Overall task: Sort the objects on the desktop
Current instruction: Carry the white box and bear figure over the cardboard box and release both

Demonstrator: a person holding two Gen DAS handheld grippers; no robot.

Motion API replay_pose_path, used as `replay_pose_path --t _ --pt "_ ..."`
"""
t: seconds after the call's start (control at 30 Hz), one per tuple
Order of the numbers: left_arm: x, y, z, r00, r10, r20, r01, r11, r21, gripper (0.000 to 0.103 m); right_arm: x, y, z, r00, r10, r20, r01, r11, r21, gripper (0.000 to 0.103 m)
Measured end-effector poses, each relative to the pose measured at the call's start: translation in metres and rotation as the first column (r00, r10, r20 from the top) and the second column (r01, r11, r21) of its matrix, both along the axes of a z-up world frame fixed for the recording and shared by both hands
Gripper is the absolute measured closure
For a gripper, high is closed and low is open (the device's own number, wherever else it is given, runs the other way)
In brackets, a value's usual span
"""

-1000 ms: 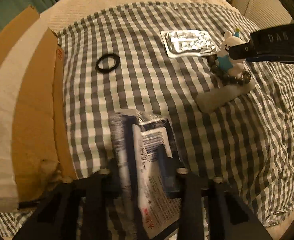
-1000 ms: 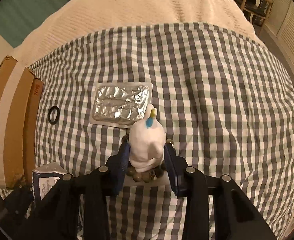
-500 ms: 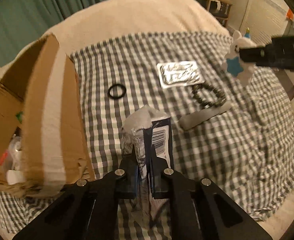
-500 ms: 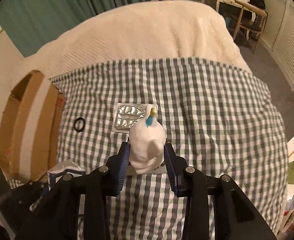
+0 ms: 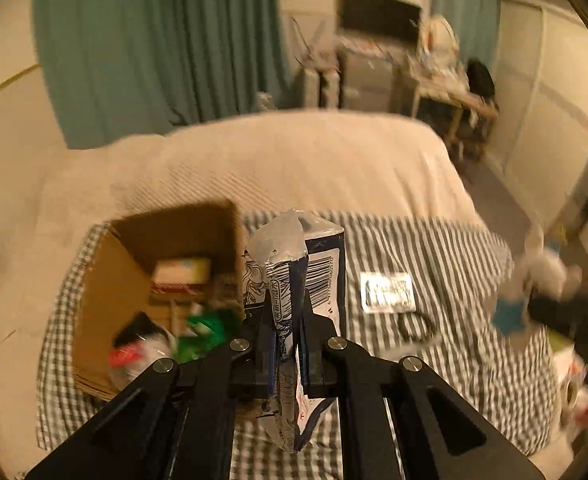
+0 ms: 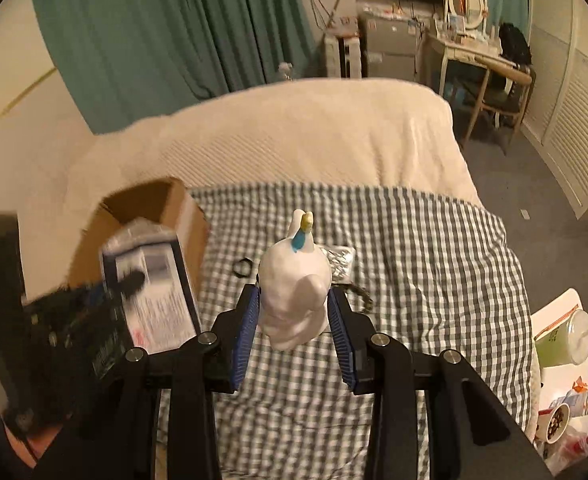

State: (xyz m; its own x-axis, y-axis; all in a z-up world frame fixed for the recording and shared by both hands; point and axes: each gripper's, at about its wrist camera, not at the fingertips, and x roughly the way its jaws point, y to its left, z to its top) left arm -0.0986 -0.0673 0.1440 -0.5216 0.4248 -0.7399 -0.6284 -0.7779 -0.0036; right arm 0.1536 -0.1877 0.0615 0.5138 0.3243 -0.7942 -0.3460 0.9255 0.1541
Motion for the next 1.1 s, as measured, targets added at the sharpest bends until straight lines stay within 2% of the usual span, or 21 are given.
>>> replay_pose_path --t 0.2,0.37,0.43,0.63,0.87,1.1 --pt "-0.028 -0.053 0.008 0.995 0.092 0.035 -0.092 0.996 0.014 0.094 -0.019 0.037 0.017 1.000 -0.006 -0.010 0.006 0.998 0.057 0.068" --pt "-0.055 -0.092 -0.008 0.985 0.137 0.109 -0.142 0.989 0.044 0.094 -0.028 0.089 0.019 0.999 0.047 0.001 -0.047 0.996 0.075 0.068" --pt "-0.067 -0.103 -0.015 0.983 0.160 0.095 -0.163 0.986 0.026 0.094 -0.030 0.107 0.016 0.997 0.072 0.000 -0.072 0.994 0.078 0.068" --pt "-0.086 -0.118 -0.033 0.984 0.171 0.041 -0.170 0.985 -0.015 0.094 -0.028 0.155 -0.008 0.990 0.135 -0.033 -0.132 0.988 0.082 0.068" --pt "-0.102 -0.122 -0.048 0.982 0.175 0.071 -0.175 0.985 -0.007 0.094 -0.009 0.186 -0.043 0.984 0.146 -0.104 -0.134 0.984 0.118 0.068" --pt "-0.115 -0.127 -0.060 0.978 0.190 0.081 -0.189 0.982 -0.014 0.092 -0.001 0.208 -0.061 0.976 0.189 -0.112 -0.176 0.978 0.114 0.068"
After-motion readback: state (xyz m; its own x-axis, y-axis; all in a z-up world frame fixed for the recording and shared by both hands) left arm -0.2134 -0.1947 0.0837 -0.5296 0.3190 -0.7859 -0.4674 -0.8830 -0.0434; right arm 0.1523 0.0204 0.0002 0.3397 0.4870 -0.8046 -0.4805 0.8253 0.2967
